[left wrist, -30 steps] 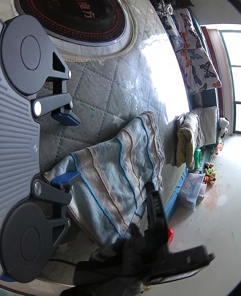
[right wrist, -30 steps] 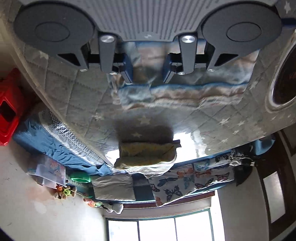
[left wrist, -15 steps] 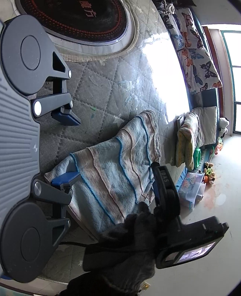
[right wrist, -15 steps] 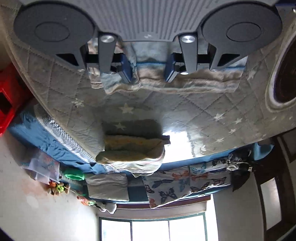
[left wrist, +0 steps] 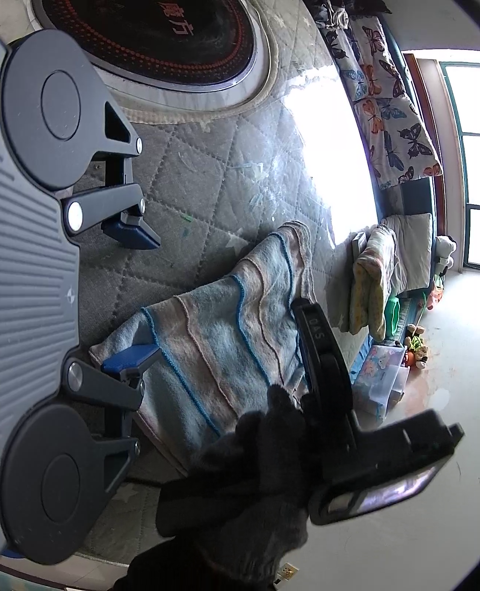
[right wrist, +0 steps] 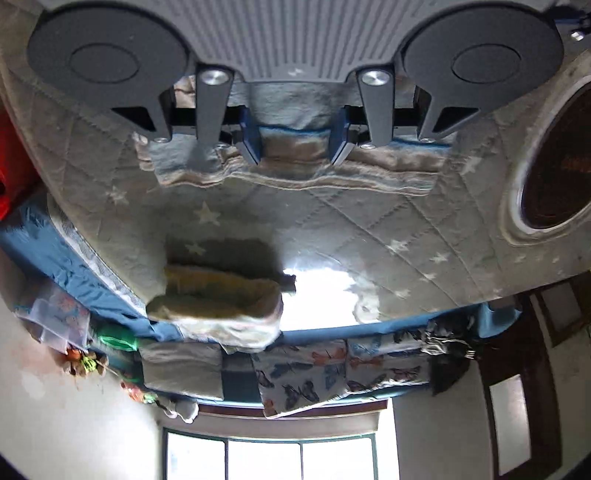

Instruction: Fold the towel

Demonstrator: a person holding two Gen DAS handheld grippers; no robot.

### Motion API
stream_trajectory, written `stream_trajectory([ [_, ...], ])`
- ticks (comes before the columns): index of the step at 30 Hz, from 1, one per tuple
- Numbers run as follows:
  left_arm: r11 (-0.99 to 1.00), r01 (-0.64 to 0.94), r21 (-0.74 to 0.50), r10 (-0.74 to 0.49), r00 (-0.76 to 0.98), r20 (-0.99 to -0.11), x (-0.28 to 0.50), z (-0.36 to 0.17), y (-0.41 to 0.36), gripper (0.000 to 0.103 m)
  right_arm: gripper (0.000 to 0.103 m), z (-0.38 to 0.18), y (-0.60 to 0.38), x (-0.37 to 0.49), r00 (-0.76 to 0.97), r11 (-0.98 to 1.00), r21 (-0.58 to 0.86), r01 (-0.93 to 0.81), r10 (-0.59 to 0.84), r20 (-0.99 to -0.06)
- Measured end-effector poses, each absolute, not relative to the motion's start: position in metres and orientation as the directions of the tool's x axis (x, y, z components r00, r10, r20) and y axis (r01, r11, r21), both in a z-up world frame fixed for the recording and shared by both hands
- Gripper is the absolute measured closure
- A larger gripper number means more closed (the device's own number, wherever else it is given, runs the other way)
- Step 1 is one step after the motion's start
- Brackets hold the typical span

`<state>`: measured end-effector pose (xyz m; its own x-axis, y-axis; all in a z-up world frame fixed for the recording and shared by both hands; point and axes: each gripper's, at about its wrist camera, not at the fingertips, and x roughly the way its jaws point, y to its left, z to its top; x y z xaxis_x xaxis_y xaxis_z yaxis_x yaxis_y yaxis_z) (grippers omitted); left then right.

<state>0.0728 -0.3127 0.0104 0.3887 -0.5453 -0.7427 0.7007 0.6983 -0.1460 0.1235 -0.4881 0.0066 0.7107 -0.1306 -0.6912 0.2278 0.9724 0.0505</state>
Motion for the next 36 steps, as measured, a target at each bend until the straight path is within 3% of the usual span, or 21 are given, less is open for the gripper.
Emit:
stream_trajectory([
  [5, 0.711, 0.690, -0.140, -0.534, 0.400, -0.745, 0.074, 0.010, -0.311, 0.031, 0.057, 0.017, -0.488, 0.108, 0.725, 0.972, 0.059, 0.227, -0.128, -0.677],
  [8, 0.725, 0.675, -0.139, -0.523, 0.408, -0.749, 0.074, 0.010, -0.308, 0.023, 0.046, 0.022, -0.486, 0.090, 0.733, 0.973, 0.066, 0.222, -0.122, -0.669],
  [18, 0.743, 0.657, -0.131, -0.511, 0.430, -0.744, 0.063, 0.014, -0.295, 0.012, 0.046, 0.021, -0.458, 0.016, 0.750, 0.976, 0.069, 0.206, -0.112, -0.652],
  [25, 0.756, 0.641, -0.133, -0.502, 0.438, -0.746, 0.058, 0.014, -0.281, 0.010, 0.046, 0.013, -0.437, -0.039, 0.756, 0.976, 0.019, 0.217, -0.155, -0.636],
  [36, 0.756, 0.641, -0.131, -0.503, 0.442, -0.742, 0.054, 0.013, -0.276, 0.006, 0.046, 0.017, -0.450, -0.057, 0.758, 0.946, 0.037, 0.323, -0.235, -0.608],
])
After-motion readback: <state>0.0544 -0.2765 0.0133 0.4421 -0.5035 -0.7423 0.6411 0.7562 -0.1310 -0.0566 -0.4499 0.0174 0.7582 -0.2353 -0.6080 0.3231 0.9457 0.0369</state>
